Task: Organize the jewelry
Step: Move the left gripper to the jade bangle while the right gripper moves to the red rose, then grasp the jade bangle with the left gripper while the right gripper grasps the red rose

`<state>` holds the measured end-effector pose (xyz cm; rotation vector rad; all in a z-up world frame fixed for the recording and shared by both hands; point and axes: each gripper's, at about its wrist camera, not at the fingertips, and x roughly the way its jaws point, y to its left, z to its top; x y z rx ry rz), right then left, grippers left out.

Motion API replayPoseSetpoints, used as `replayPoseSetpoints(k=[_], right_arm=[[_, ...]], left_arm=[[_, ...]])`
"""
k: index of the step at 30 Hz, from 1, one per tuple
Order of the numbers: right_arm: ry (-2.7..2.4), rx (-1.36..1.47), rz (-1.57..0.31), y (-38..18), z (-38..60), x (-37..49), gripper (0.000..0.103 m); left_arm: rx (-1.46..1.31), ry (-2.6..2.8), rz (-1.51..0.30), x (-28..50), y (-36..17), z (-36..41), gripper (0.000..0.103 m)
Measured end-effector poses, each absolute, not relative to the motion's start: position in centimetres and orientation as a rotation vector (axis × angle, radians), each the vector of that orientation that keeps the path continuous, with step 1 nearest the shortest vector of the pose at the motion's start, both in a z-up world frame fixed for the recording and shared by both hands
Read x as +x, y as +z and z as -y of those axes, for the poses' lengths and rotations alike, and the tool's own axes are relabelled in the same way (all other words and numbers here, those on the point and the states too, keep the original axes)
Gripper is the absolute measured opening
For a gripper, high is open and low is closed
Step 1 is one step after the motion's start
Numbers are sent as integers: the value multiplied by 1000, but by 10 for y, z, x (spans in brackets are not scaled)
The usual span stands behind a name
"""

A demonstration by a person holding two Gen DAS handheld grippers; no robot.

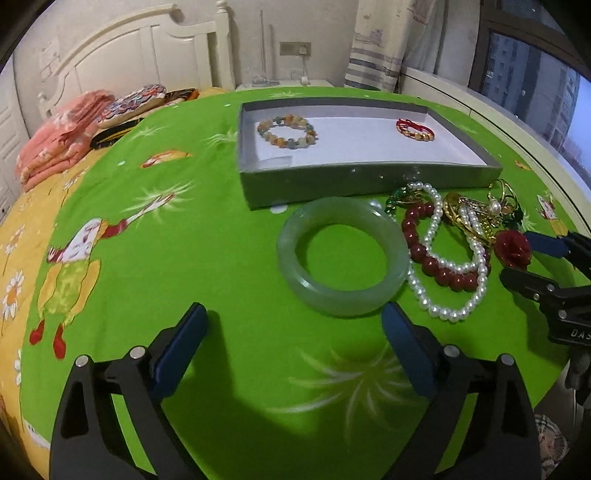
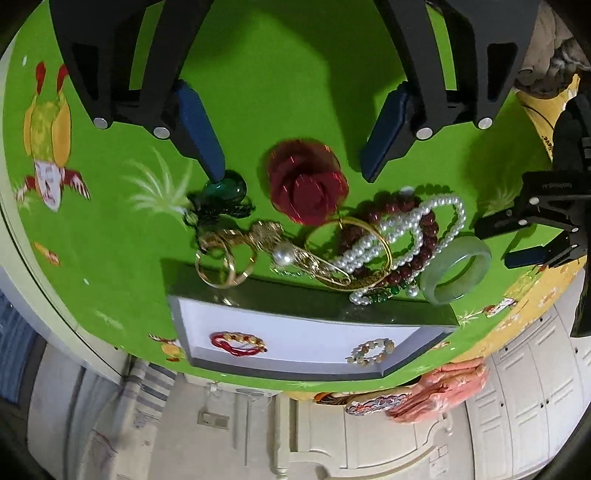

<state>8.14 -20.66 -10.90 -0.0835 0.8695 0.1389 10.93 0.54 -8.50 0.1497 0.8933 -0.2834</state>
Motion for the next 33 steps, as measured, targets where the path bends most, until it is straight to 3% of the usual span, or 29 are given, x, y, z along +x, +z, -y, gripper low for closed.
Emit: replayPoseSetpoints(k=[4,9,11,16,20,33], right_arm=[[137,-77,-866,-108,209,84,67],[116,-52,-847,-107,215,82,49],[115,-38,-841,-106,218,82,46],[116,-38,-843,-106,218,83,47],[114,-46,-845,-107,217,84,48],[94,-93,-819,-106,209,77,42]], left_arm=[[171,-313,-901,121,-85,7,91],[180,-331,-931,134,-84,17,90],[190,-329,-948,139,-83,20,89],[203,-322,-957,152,-82,29,88],[194,-334,-946,153,-81,30,77],[166,-296,-906,139,-80,21,77]])
